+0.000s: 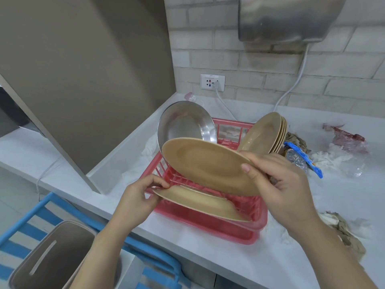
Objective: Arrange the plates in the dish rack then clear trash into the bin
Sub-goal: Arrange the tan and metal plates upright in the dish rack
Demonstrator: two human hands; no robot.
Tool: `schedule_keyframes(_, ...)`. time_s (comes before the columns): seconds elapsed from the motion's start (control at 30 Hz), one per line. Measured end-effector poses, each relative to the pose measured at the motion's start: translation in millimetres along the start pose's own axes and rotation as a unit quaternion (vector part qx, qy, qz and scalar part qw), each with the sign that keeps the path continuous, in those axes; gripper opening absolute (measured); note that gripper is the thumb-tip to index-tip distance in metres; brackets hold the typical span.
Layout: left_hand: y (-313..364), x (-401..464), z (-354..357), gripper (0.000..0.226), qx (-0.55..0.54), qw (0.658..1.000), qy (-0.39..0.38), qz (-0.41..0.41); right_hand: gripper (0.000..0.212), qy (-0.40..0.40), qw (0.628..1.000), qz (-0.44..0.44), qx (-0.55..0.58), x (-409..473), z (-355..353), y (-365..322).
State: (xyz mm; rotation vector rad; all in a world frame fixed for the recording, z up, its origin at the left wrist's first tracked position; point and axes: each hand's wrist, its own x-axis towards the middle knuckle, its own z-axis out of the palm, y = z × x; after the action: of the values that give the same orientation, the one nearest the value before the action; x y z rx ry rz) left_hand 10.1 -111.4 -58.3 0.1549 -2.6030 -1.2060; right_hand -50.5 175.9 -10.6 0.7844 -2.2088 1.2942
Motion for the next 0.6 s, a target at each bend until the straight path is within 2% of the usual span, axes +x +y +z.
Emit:
schedule_keyframes(0.17, -1.6, 3.1, -0.7, 0.041, 0.006, 1.0, -0.005, 0.0, 0.026, -0.058, 0.993, -0.059, -0.087, -12.7, 11.9, 0.3)
schedule_keyframes(0.3, -10.1, 3.1, -2.2, 0.04, -0.019, 1.0, 0.016, -0.011, 0.027, -0.08, 0.987, -0.092, -0.107, -31.2, 23.8, 5.9)
schedule_keyframes(0.37, -10.5, 2.7, -1.3, 0.035, -0.078, 0.996, 0.026, -0.038, 0.028, -0.092, 0.987, -0.081, -0.105, -39.6, 26.4, 6.0)
schedule_keyframes(0.47, -1.9, 3.1, -0.2, 0.015, -0.157, 0.985, 0.034, -0.057, 0.031, -0.136, 0.986, -0.041, -0.091, -44.8, 23.4, 4.2)
schedule_keyframes(0.5, 0.2, 3.2, -0.8, 0.014, -0.162, 0.985, 0.033, -0.053, 0.033, -0.159, 0.983, -0.028, -0.085, -44.5, 21.2, 3.6)
schedule_keyframes(0.6, 2.7, 3.6, -5.9, 0.029, -0.132, 0.99, 0.01, -0.038, 0.037, -0.224, 0.973, -0.001, -0.059, -43.8, 16.7, 2.9)
